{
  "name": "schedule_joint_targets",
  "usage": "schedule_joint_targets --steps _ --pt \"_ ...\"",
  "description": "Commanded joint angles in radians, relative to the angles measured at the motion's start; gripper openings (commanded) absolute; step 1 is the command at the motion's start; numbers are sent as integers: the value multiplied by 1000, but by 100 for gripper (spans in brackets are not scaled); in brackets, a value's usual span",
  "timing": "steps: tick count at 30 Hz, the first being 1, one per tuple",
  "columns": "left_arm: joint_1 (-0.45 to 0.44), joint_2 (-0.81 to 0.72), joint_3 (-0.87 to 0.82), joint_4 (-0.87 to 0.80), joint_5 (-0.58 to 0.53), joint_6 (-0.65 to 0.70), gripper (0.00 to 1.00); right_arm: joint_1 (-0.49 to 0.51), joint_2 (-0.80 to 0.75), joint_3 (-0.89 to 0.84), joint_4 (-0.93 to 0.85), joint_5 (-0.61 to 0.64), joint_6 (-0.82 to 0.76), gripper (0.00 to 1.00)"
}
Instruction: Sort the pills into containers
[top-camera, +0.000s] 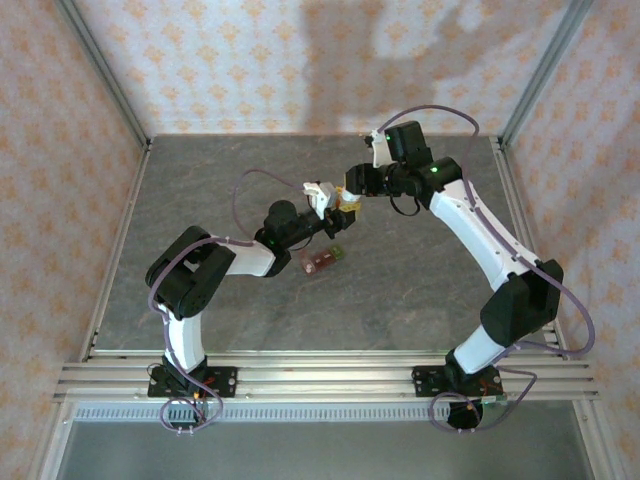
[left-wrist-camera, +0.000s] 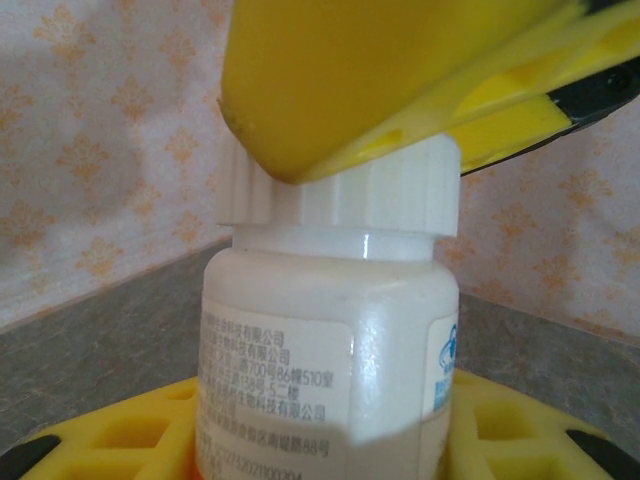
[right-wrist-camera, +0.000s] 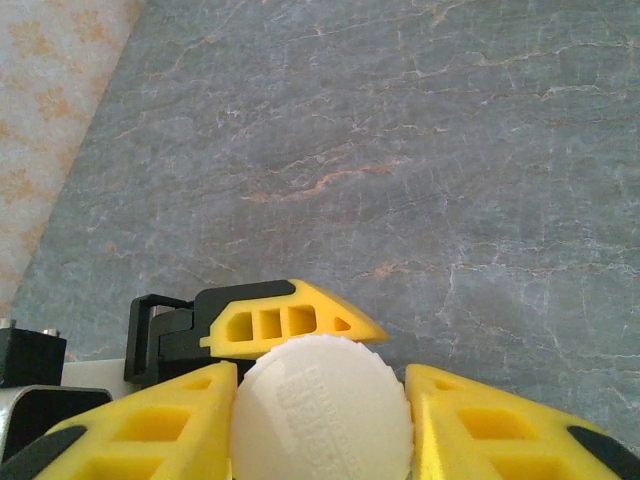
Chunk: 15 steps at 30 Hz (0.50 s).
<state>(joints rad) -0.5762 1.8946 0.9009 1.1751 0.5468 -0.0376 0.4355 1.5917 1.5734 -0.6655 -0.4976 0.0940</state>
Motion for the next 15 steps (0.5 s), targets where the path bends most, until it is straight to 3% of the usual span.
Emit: schedule_joint_targets --steps 1,10,15 --pt "-4 -31 20 68 19 -9 0 3 7 8 -19 4 32 39" --pt "-4 -22 33 65 17 -13 0 133 1 -53 -6 331 357 37" --pt "-4 -22 34 63 15 -16 0 181 13 -70 24 389 472 37"
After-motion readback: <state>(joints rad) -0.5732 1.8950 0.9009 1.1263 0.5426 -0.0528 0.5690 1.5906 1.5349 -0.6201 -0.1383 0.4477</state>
